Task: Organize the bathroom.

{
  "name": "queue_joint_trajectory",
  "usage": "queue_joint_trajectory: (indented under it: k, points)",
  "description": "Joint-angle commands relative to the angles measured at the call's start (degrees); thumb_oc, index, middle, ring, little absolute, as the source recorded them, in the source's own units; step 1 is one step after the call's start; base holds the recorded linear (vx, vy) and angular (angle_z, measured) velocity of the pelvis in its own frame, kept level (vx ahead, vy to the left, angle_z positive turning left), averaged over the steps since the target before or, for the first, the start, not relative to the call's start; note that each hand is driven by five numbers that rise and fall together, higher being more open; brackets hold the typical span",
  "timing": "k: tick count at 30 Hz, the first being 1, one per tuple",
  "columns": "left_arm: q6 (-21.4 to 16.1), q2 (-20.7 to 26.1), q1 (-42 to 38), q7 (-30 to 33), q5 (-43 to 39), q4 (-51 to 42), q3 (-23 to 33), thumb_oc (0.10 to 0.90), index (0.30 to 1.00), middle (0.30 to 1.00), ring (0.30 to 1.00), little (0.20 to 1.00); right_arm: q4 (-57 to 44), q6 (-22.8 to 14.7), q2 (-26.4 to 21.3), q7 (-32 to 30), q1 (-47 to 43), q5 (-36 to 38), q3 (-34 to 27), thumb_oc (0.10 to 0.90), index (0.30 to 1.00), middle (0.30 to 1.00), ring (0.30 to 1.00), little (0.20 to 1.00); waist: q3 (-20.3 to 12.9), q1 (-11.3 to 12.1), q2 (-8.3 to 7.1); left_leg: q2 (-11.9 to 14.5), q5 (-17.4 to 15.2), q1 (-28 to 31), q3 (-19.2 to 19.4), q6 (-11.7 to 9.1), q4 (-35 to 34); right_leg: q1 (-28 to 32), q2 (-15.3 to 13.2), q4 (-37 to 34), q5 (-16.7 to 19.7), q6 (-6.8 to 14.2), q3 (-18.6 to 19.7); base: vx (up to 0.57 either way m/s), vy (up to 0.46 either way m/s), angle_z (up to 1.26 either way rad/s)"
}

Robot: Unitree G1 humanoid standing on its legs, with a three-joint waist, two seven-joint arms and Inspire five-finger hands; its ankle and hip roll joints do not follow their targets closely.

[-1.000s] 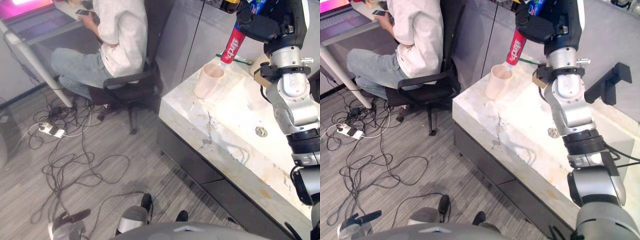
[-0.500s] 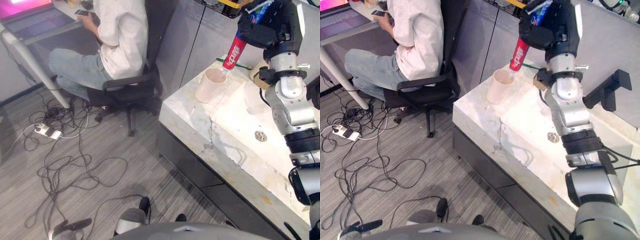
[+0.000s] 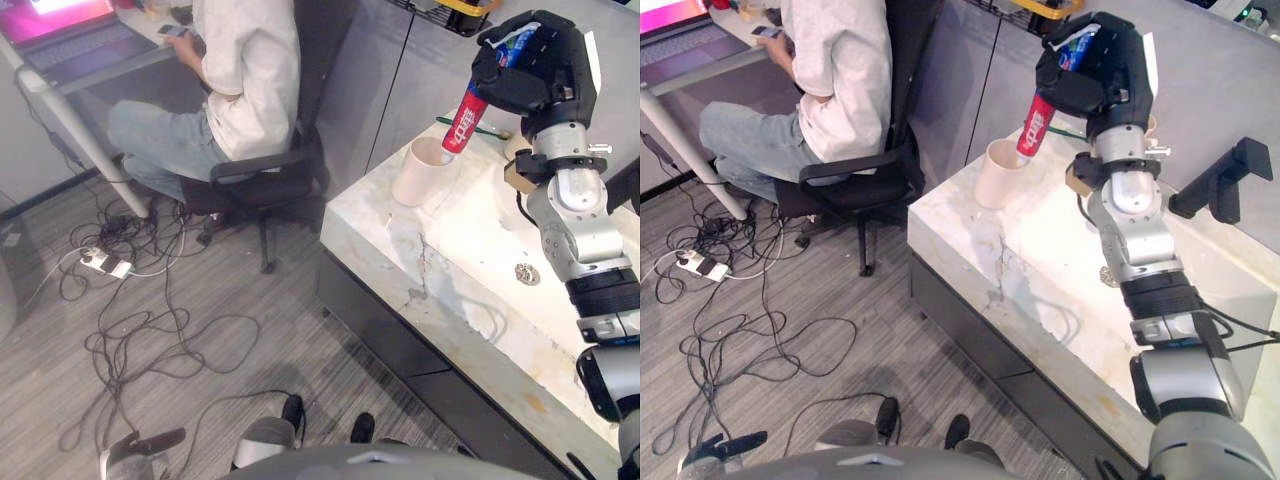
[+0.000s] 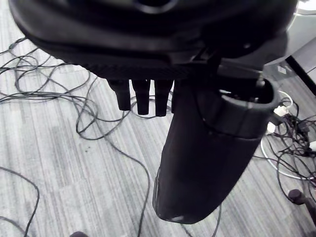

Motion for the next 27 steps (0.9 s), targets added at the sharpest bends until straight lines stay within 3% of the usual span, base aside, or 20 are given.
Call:
queue_joint_trajectory:
  k: [1,8,18,20,21,22,23,25,26,27]
  points:
    - [-1.60,3.42,1.16,1.76,3.97,1.85,-3.64,0.800,0.900,0.900,0.900,0.900,-1.83,-6.71,-2.99,-0.15,-9.32,0.37,-2.98,0.400,0.300,0.300,0.300,0.300,-5.37,2.12,-0.86,-0.24,-1.88,0.96,3.98,0.02,0.07,0.49,1.37,1.30,-2.23,1.83,0.24,0.04,0.031,0.01]
    - [-1.57,3.08,2.31,1.49,4.66,1.82,-2.90,0.800,0.900,0.900,0.900,0.900,-2.42,-5.49,-4.17,0.81,-8.44,1.72,-3.34,0.400,0.300,0.300,0.300,0.300,-5.85,2.35,-1.42,-0.54,-2.09,0.96,3.87,0.17,-0.08,0.77,1.43,1.25,-2.67,1.76,0.00,0.04,0.017,0.04]
    - [-2.76,2.83,3.43,1.44,4.67,2.74,-2.63,0.800,0.900,0.900,0.900,0.900,-4.40,-5.47,-1.29,-0.02,-5.50,-0.37,-3.51,0.400,0.300,0.300,0.300,0.300,-4.82,2.25,-1.15,-0.29,-2.26,1.13,4.14,0.49,-0.12,0.74,1.51,1.47,-2.94,1.60,0.10,0.02,-0.001,0.04]
    - [-3.16,2.69,3.42,1.29,4.79,3.15,-2.35,0.800,0.900,0.900,0.900,0.900,-4.87,-5.57,-1.11,0.30,-4.96,-0.12,-3.51,0.711,0.766,0.766,0.766,0.766,-4.88,1.85,-0.99,-0.21,-2.40,1.26,4.52,0.49,-0.11,0.72,1.57,1.52,-3.05,1.59,0.37,0.00,0.000,0.00]
    - [-3.09,2.62,3.45,1.34,4.88,2.97,-2.37,0.800,0.900,0.900,0.900,0.900,-5.11,-5.73,-1.00,0.37,-4.76,-0.22,-3.60,0.758,0.836,0.836,0.836,0.836,-4.90,1.72,-0.93,-0.22,-2.44,1.32,4.63,0.52,-0.08,0.71,1.59,1.59,-3.10,1.58,0.51,0.00,0.000,0.00]
    - [-2.99,2.60,3.43,1.38,4.87,2.86,-2.43,0.800,0.900,0.900,0.900,0.900,-5.27,-5.69,-0.97,0.34,-4.69,-0.29,-3.64,0.758,0.836,0.836,0.836,0.836,-4.91,1.69,-0.91,-0.22,-2.45,1.33,4.67,0.52,-0.07,0.70,1.59,1.63,-3.13,1.58,0.54,0.00,0.000,0.00]
    - [-2.60,2.57,3.36,1.42,5.11,2.31,-2.33,0.800,0.900,0.900,0.900,0.900,-5.95,-5.65,-0.92,0.41,-4.31,-0.31,-3.79,0.640,0.660,0.660,0.660,0.660,-4.96,1.47,-0.78,-0.26,-2.50,1.36,4.82,0.59,-0.03,0.65,1.59,1.76,-3.20,1.55,0.70,0.00,0.000,0.00]
    - [-2.56,2.60,3.34,1.48,5.05,2.24,-2.38,0.800,0.900,0.900,0.900,0.900,-6.15,-5.65,-0.88,0.42,-4.18,-0.28,-3.85,0.634,0.651,0.651,0.651,0.651,-4.98,1.38,-0.75,-0.28,-2.53,1.39,4.85,0.62,-0.02,0.63,1.59,1.80,-3.22,1.56,0.78,0.00,0.011,-0.03]
    - [-2.39,2.49,3.09,1.70,4.98,2.18,-2.68,0.800,0.900,0.900,0.900,0.900,-7.36,-5.84,-0.25,0.55,-3.28,-0.17,-4.16,0.800,0.900,0.900,0.900,0.900,-5.03,0.91,-0.61,-0.32,-2.67,1.53,5.13,0.75,-0.02,0.44,1.59,2.10,-3.30,1.58,1.12,0.00,0.013,-0.04]
    - [-2.27,2.44,2.98,1.72,5.18,2.22,-2.73,0.800,0.900,0.900,0.900,0.900,-7.84,-5.77,-0.06,0.56,-3.01,-0.09,-4.27,0.800,0.900,0.900,0.900,0.900,-5.04,0.76,-0.58,-0.33,-2.70,1.58,5.19,0.79,-0.02,0.40,1.59,2.15,-3.30,1.58,1.22,0.00,0.011,-0.05]
